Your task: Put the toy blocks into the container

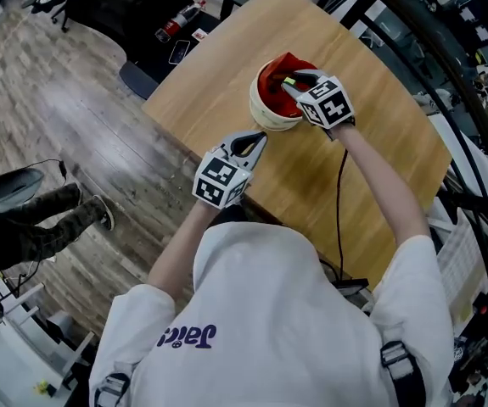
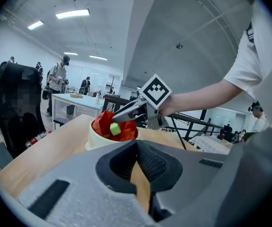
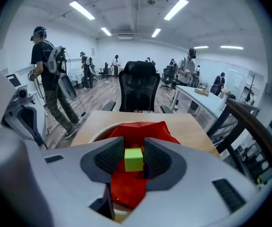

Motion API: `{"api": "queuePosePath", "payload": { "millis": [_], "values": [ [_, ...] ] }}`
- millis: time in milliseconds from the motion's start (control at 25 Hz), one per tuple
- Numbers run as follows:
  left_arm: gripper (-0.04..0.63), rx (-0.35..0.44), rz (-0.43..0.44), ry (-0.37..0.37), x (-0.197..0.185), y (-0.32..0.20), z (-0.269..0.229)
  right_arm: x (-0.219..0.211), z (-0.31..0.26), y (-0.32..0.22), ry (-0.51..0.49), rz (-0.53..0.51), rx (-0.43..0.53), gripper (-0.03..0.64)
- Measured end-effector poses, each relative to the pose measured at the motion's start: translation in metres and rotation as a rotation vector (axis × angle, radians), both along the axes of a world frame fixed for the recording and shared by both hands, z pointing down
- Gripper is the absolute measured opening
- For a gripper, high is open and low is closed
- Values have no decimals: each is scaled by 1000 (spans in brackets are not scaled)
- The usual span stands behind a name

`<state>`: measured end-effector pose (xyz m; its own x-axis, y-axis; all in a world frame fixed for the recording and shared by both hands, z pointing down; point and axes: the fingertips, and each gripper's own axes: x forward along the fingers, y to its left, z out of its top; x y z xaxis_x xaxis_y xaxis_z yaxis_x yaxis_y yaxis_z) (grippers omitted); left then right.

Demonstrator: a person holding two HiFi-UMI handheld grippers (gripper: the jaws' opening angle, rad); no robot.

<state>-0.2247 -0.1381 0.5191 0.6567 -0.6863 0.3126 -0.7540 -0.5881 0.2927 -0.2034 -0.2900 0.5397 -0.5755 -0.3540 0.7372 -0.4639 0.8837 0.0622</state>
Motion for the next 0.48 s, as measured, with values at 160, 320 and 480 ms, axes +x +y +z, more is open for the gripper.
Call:
{"api": "queuePosePath", "payload": {
  "millis": [160, 320, 480],
  "values": [
    [8, 9, 24, 5, -3, -12, -1, 3, -12, 1, -85, 77, 30, 144],
    [8, 38, 35, 10, -6, -28, -12, 21, -36, 11, -186, 194, 79, 144],
    [8, 97, 54, 12, 0, -49, -31, 59, -63, 26, -242, 335, 168, 143]
  ]
}}
